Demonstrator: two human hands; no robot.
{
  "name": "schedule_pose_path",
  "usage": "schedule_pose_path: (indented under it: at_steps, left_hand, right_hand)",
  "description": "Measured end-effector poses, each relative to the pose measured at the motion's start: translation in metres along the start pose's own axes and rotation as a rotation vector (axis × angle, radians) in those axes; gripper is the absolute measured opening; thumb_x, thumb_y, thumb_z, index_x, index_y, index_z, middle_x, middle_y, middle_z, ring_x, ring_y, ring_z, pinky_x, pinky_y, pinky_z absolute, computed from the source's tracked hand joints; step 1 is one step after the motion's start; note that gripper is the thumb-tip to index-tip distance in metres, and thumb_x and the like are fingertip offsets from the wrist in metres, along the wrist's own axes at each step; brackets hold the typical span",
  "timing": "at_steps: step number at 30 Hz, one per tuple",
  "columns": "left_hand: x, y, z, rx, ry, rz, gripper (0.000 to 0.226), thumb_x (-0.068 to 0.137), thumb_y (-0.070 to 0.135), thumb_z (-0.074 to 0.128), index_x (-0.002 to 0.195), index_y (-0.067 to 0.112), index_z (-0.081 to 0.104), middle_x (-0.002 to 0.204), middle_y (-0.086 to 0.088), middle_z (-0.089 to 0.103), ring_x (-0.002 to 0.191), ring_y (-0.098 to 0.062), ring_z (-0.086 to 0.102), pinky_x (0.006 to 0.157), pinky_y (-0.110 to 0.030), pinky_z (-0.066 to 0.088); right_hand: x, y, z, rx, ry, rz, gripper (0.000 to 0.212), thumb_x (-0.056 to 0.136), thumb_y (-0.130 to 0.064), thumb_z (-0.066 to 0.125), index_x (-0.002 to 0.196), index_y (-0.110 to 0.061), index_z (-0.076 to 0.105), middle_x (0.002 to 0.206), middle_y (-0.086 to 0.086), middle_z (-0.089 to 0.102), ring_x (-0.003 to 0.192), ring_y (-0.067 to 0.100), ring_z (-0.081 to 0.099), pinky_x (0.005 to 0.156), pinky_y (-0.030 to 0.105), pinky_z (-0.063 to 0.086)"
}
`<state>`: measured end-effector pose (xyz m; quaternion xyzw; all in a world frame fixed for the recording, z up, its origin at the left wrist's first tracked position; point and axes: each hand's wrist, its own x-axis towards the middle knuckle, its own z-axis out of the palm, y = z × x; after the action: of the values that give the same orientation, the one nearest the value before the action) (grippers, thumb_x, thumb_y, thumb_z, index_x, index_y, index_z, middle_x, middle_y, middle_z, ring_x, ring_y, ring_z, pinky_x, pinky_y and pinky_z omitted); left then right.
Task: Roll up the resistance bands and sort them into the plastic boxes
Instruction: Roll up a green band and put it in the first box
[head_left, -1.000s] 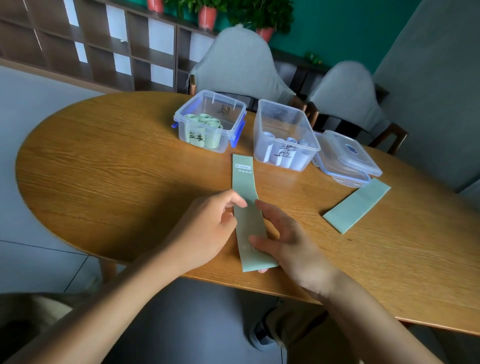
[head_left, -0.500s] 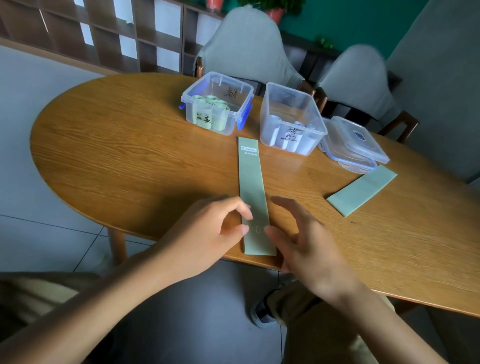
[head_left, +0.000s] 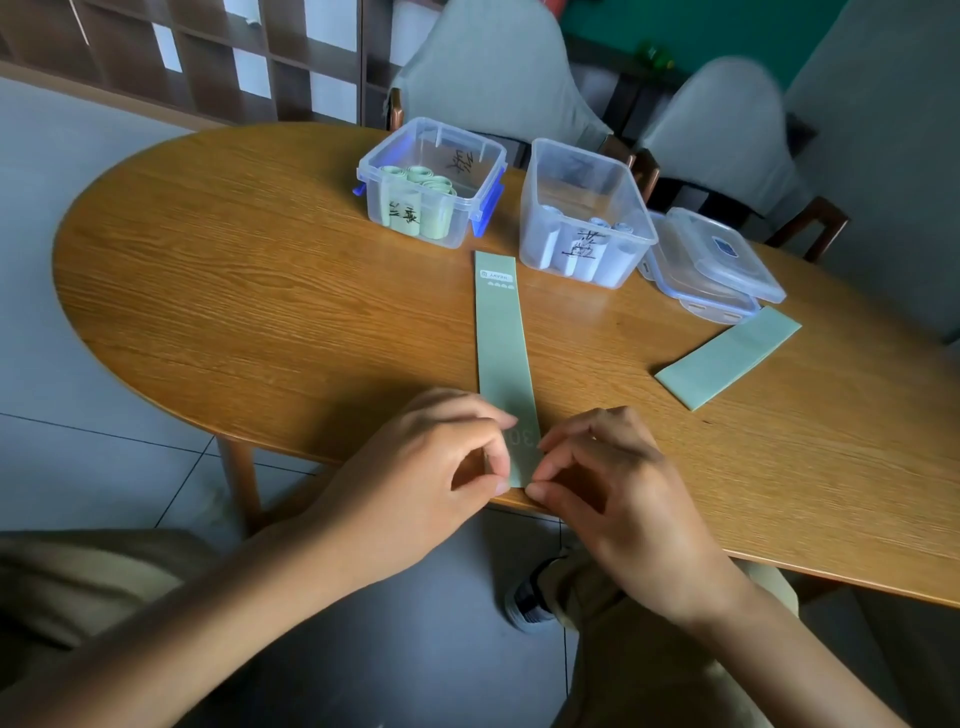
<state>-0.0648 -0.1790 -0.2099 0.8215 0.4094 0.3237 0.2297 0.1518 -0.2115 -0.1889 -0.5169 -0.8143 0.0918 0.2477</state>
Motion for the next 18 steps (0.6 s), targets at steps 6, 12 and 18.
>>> schedule_pose_path:
  at_steps: [6, 12, 18]
  left_hand:
    - [-0.003, -0.001, 0.004, 0.107, 0.020, 0.056, 0.015, 0.084, 0.027, 0.077, 0.077, 0.024, 0.064, 0.133, 0.011, 0.061, 0.137, -0.011, 0.041, 0.109, -0.025, 0.032]
    - [-0.004, 0.004, 0.009, 0.207, 0.056, 0.097, 0.016, 0.087, 0.031, 0.066, 0.076, 0.023, 0.058, 0.146, -0.001, 0.055, 0.149, -0.023, 0.026, 0.115, -0.023, 0.024]
    - [-0.002, 0.004, 0.015, 0.193, 0.116, -0.007, 0.012, 0.086, 0.033, 0.064, 0.078, 0.025, 0.060, 0.145, -0.003, 0.055, 0.147, -0.028, 0.026, 0.115, -0.029, 0.021]
  right_hand:
    - [-0.001, 0.001, 0.002, -0.049, -0.023, -0.021, 0.010, 0.088, -0.028, 0.075, 0.093, -0.021, 0.070, 0.114, -0.014, 0.057, 0.112, 0.011, 0.048, 0.091, 0.022, 0.041]
    - [0.001, -0.005, 0.002, -0.116, -0.087, 0.027, 0.010, 0.095, -0.032, 0.064, 0.092, -0.022, 0.065, 0.120, -0.016, 0.051, 0.117, 0.009, 0.040, 0.094, 0.019, 0.038]
    - [0.008, -0.006, 0.004, -0.064, -0.086, 0.102, 0.008, 0.096, -0.028, 0.063, 0.089, -0.024, 0.065, 0.115, -0.018, 0.048, 0.116, 0.006, 0.037, 0.098, 0.010, 0.029]
